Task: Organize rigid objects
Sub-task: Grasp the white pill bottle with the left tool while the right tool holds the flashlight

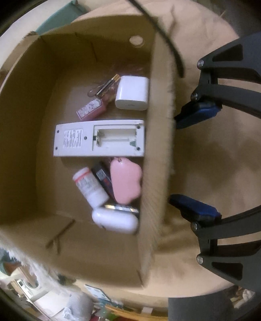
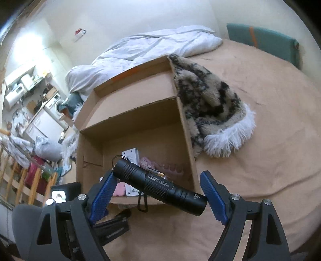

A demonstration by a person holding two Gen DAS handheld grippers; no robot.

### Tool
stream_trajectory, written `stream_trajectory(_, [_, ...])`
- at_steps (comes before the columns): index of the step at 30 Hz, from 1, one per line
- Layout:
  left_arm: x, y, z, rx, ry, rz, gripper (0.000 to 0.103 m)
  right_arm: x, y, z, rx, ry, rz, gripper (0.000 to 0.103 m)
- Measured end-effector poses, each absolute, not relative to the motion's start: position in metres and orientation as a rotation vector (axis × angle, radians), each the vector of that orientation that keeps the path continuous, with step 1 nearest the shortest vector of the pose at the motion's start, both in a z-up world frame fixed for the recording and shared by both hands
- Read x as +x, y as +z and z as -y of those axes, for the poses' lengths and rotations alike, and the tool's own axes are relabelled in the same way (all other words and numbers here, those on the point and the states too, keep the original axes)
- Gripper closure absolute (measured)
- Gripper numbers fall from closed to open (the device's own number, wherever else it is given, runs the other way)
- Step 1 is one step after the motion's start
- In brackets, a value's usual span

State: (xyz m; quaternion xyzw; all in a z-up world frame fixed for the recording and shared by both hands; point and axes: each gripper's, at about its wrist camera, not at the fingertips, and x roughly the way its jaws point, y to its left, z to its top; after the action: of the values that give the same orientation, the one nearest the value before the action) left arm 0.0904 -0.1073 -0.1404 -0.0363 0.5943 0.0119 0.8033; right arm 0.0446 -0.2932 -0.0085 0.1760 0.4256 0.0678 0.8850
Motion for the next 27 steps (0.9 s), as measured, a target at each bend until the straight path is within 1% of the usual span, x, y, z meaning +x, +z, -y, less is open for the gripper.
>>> stream_trajectory(8, [0.116, -0.165, 0.116, -0.034, 0.080, -1.291, 0.039, 0.051, -0.009, 0.291, 0.375, 0.161, -0.888, 0.014])
stream_trajectory(11, [0.123, -0.166, 0.115, -0.026, 0.077, -1.282, 0.039, 0.053, -0.010, 0.289, 0.369, 0.169, -0.890, 0.014])
stream_trajectory(12, [0.123, -0.166, 0.115, -0.029, 0.076, -1.281, 0.043, 0.053, -0.010, 0.289, 0.368, 0.170, -0.891, 0.014])
stream_trajectory(13, [0.124, -0.166, 0.115, -0.034, 0.075, -1.284, 0.054, 0.053, -0.010, 0.288, 0.369, 0.171, -0.892, 0.014])
stream_trajectory(14, [0.124, -0.165, 0.115, -0.035, 0.077, -1.284, 0.059, 0.054, -0.010, 0.288, 0.370, 0.171, -0.893, 0.014])
stream_trajectory(17, [0.127, -0.163, 0.106, -0.039, 0.076, -1.290, 0.060, 0.054, -0.011, 0.287, 0.368, 0.174, -0.896, 0.014])
stream_trajectory(20, [0.118, -0.162, 0.100, -0.053, 0.084, -1.319, 0.060, 0.054, -0.011, 0.285, 0.355, 0.172, -0.894, 0.014])
stream_trajectory(27, [0.089, -0.148, 0.082, -0.058, 0.092, -1.322, 0.060, 0.052, -0.010, 0.282, 0.328, 0.168, -0.888, 0.014])
